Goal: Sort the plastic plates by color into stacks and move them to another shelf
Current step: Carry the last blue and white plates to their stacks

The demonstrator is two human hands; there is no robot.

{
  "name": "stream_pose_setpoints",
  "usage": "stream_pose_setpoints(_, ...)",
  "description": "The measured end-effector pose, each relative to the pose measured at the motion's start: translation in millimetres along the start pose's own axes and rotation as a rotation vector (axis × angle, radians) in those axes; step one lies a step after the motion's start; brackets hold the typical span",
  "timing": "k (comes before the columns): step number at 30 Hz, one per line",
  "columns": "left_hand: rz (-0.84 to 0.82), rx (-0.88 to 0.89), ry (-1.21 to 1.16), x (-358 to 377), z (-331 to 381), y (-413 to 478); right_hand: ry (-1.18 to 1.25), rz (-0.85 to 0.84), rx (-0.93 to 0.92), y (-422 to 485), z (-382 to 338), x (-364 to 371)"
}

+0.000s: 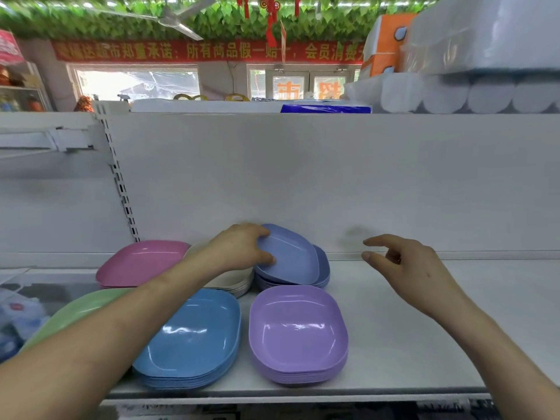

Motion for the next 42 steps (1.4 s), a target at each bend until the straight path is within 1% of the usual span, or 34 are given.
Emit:
stream_pose_setpoints(5,-0.102,-0.007,0.093,9,0,2,-0.009,0.012,0.006,0,1,2)
stream_pose_setpoints(12,-0.166,-0.002,0.14,25,0,8,-0.021,0.009,0.012,0,0,10)
stream_pose_setpoints(26,-0.146,-0.018,0.168,30,-2,0,-0.017,-0.026,0.005,-5,-4,25)
stream_pose_setpoints(29,-0.082,-0.017,0.157,25,-5,-8,0.0,-0.041,-0.001,-7,-6,26)
stream_pose_setpoints(34,0.142,-0.03,0.123,3,-7,-44,0.039,-0.075,-0.04,-14,-11,30)
stream_pose_setpoints(36,0.209,-0.031,0.074,-3,-8,-64,0.056,-0.085,-0.059,-19,-12,33)
stream_pose_setpoints(38,0.249,-0.028,0.018,-4,-10,-85,0.071,-0.094,-0.09,-26,-15,37)
stream_pose_setpoints(42,0.267,-0.004,-0.016,2,-8,-126,0.114,-0.106,-0.155,-46,-19,44)
Point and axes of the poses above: each hand's wrist, its own y-axis towards the middle knuckle, its own x-axis out of the palm, z = x × y, the point moved 4 cm from there along y, towards the middle knuckle, and after that the axes turned 6 degrees about -x, right-handed, at the moved point
